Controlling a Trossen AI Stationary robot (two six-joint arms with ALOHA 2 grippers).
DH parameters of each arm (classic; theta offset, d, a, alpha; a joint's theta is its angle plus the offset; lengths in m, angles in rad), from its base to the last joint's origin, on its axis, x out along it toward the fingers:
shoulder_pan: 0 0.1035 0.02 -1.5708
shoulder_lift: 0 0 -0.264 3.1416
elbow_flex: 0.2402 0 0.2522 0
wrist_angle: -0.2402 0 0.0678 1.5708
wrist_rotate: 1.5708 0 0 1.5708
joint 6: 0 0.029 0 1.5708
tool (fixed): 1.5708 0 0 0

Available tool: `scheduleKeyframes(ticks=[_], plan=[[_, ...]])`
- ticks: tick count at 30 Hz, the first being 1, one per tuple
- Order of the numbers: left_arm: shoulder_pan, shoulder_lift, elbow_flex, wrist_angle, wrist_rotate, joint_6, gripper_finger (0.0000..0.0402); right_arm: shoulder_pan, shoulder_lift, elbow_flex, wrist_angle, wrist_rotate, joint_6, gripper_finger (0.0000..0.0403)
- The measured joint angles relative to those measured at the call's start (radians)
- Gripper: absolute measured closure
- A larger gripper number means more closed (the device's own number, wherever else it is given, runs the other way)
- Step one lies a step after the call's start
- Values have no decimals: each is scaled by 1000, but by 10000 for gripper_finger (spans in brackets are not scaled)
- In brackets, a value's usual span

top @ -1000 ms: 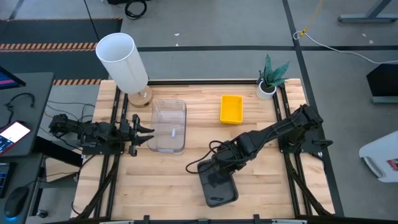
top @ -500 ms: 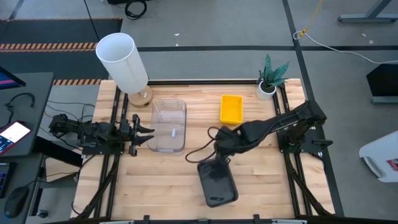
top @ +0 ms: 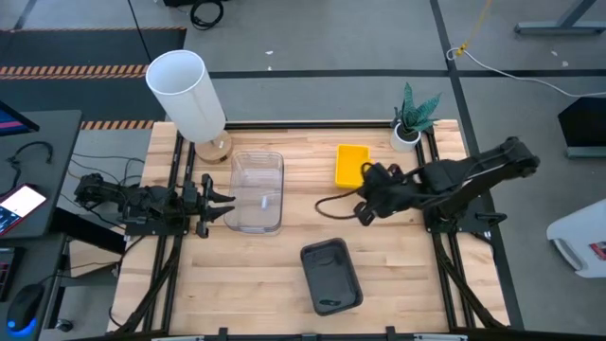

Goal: Stack baskets by color
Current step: Return to Home Position

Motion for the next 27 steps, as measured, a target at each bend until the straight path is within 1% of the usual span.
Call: scheduleKeyframes(ticks=[5, 11, 17, 27], plan=[[0, 0, 0, 0, 0, 0, 285, -2, -160, -210, 159, 70, -25, 399], [0, 0, 0, 0, 0, 0, 285, -19, -310, -424, 344, 108, -100, 400], [0, 0, 0, 0, 0, 0, 285, -51, -441, -592, 469, 110, -148, 400], [0, 0, 0, 0, 0, 0, 285, -104, -660, -833, 662, 114, -218, 400]])
